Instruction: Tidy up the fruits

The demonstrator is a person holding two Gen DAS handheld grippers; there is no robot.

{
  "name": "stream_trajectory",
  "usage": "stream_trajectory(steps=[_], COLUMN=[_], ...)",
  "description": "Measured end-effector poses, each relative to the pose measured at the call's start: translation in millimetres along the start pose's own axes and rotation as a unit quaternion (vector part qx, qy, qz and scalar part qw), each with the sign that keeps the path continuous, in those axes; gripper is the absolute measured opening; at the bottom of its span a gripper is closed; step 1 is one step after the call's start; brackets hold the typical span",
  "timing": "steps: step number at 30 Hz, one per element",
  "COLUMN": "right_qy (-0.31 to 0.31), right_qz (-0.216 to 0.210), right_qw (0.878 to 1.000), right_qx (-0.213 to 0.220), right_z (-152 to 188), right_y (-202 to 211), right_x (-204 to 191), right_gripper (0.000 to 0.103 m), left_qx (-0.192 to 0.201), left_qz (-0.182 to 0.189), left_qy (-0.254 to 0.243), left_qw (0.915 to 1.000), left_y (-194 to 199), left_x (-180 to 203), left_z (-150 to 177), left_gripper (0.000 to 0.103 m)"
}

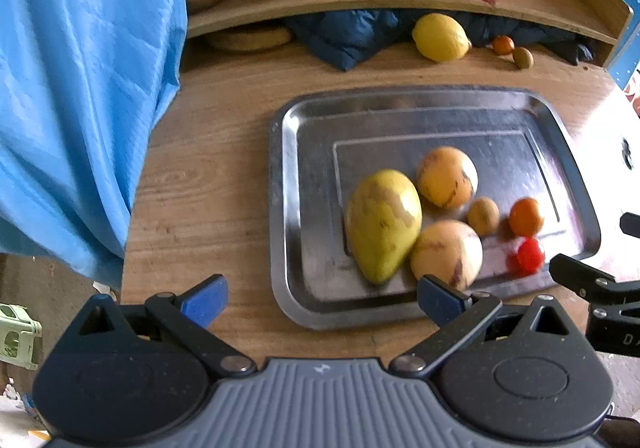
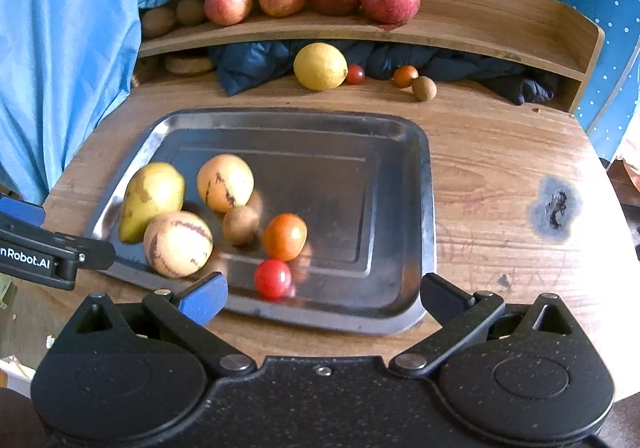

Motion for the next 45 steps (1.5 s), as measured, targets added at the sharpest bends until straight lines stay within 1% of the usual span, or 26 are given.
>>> stream_trajectory(steps=[5,14,19,39,45], right_qy=[-0.007,-0.017,-0.027,-0.088,-0.092], right_qz=[-0.001,0.003,0.01,0.04,0.047], right_qw=[1.0,1.0,0.999,0.994,0.994], right_qx=[0.003,0.009,0.013,0.041,0.047], right_z=[-10.7,-29.7,-39.1,-54.9,-60.6], right_y=[-3.8,-15.0,-19.6,-28.3,-31.0], right_x=[3.5,11.5,21.0,58.4,62.7], right_gripper=[0.102,0.102,0.102,0.102,0.102], left_qx=[0.007,0.013,0.017,0.028,0.035], left_qz=[-0.006,-0.005,0.003,0.036,0.06], left_qy=[-0.004,-0.013,-0.025,-0.066,-0.063], left_qw=[1.0,0.9998,0.9995,0.9967,0.9956], left_y=[-3.8,-15.2,-22.3,-45.0,-51.5], left_x=[1.1,4.7,14.1,59.3,72.8], left_z=[-14.5,-41.2,-56.0,-106.0,-118.9], left_gripper=[0.102,0.102,0.102,0.102,0.102])
Point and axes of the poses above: each gripper's, at about its wrist camera, not at the fingertips, and y roughly against the way its jaws point, x to its right, z to its underside, the point moved 8 cm from there along -y, roughly the way its jaws point, and after that the axes turned 11 degrees about -z, right-handed, at the moved point
